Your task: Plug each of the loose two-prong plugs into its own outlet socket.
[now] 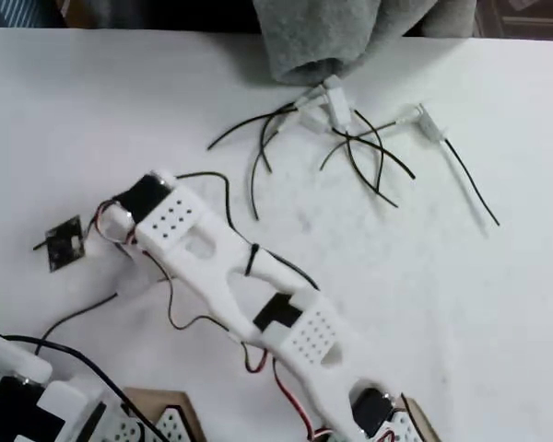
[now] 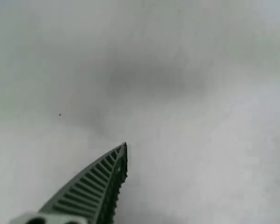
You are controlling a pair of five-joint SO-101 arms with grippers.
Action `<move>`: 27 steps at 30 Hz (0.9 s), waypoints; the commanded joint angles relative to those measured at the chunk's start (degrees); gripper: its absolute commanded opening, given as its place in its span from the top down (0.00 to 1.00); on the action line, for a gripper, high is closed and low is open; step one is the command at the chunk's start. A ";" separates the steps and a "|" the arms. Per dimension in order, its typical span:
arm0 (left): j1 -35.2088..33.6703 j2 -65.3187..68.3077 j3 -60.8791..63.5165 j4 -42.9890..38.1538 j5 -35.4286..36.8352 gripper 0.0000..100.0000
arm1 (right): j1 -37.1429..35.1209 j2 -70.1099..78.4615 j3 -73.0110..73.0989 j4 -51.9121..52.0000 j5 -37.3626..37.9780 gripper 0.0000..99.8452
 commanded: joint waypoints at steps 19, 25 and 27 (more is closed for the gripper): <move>-0.31 -2.68 -0.79 -1.14 -0.35 0.29 | -3.12 14.55 -8.35 -11.82 -0.44 0.91; -0.13 -2.68 -0.53 -1.14 -0.35 0.29 | 6.11 15.69 -20.40 -9.27 -0.44 0.97; -0.13 -2.68 -0.53 -1.14 -0.35 0.29 | 8.57 14.90 -25.49 -4.97 -0.44 0.97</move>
